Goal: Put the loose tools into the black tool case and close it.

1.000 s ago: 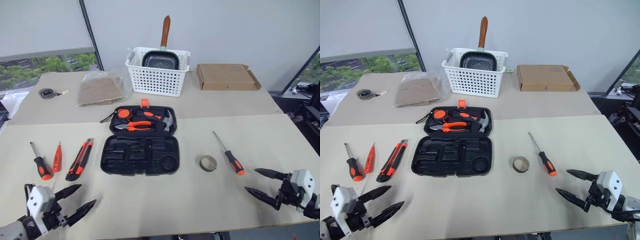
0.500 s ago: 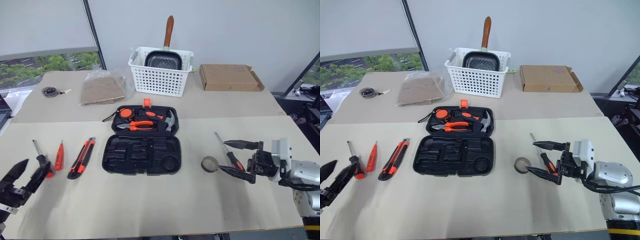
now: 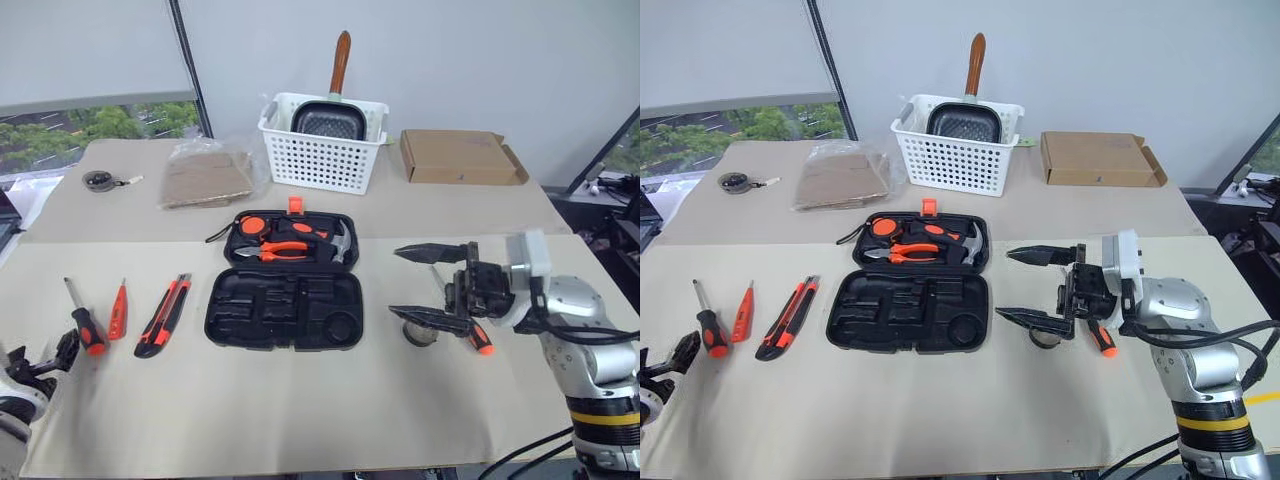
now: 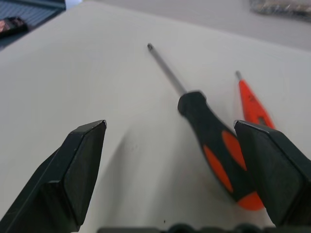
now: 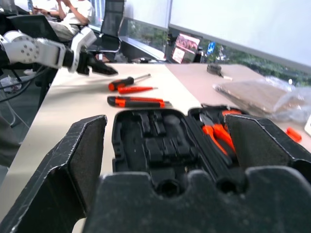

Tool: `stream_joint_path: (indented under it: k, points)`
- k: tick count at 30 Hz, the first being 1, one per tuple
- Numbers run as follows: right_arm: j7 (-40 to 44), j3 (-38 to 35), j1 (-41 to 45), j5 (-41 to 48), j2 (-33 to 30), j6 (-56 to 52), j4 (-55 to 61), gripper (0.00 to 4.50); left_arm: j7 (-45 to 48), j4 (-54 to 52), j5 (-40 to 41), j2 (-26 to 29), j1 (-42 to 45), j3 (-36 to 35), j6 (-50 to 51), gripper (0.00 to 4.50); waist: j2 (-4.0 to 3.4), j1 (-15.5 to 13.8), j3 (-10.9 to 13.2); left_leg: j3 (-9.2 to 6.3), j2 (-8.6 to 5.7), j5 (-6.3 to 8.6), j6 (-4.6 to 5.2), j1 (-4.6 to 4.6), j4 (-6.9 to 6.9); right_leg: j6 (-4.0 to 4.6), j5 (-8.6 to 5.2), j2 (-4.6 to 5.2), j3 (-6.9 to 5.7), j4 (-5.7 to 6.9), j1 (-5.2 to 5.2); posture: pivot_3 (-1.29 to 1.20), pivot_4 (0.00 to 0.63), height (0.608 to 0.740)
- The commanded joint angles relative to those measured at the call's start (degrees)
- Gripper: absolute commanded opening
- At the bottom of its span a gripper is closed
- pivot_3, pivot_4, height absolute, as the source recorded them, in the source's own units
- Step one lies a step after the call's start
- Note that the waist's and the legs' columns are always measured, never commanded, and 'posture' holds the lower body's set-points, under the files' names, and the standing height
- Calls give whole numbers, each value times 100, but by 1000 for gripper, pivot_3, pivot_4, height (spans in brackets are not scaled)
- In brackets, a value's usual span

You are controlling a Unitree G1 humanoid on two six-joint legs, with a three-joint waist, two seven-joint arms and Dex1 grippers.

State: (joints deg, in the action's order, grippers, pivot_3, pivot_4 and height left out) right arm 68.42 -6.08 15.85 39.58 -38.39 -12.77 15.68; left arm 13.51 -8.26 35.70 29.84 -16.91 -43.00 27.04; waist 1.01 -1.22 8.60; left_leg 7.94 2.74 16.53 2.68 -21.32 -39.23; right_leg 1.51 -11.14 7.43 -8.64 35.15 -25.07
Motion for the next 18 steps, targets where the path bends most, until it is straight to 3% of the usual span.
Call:
stream_joint_path:
  k: [1, 18]
  points:
    - [-38, -76, 69, 119, 33, -37, 194, 4465, -302, -116, -174, 144, 259, 66, 281, 4500, 0, -14, 0, 0, 0, -1, -1, 0, 0, 0, 0, -1, 0, 0, 0, 0, 150, 700]
    - [-160, -43, 202, 61, 146, 20, 209, 4465, -1435, 807, -830, 588, 2033, 547, 2120, 4500, 13, 8, -2, 8, -1, -25, -40, 3, 0, 1, 2, -8, -5, 19, -2, 0, 150, 700]
